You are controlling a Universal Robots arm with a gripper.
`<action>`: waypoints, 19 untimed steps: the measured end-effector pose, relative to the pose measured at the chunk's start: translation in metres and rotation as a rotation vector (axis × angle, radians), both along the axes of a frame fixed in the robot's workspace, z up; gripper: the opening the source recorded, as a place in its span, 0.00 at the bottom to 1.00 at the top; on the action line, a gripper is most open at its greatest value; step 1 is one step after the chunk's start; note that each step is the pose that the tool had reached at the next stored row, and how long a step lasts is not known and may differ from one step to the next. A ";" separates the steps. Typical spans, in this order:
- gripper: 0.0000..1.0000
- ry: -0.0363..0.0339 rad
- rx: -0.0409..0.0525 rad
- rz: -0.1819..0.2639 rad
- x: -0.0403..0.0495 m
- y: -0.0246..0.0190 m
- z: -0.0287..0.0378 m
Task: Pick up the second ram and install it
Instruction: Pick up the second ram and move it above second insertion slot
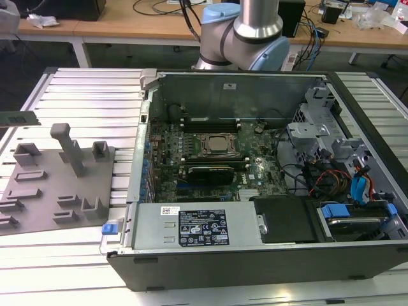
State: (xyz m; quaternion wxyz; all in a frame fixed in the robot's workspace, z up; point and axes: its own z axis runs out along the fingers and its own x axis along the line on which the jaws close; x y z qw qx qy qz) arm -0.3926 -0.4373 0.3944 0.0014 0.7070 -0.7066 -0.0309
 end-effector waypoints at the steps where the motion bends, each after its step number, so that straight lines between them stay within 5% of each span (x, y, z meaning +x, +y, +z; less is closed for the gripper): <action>1: 0.14 0.0001 0.0000 0.000 0.0000 0.0034 0.0026; 6: 0.14 -0.0003 0.0004 0.000 0.0000 0.0182 0.0174; 15: 0.14 0.0001 0.0005 0.000 0.0025 0.0183 0.0178; 19: 0.14 0.0000 0.0006 0.000 0.0243 0.0183 0.0177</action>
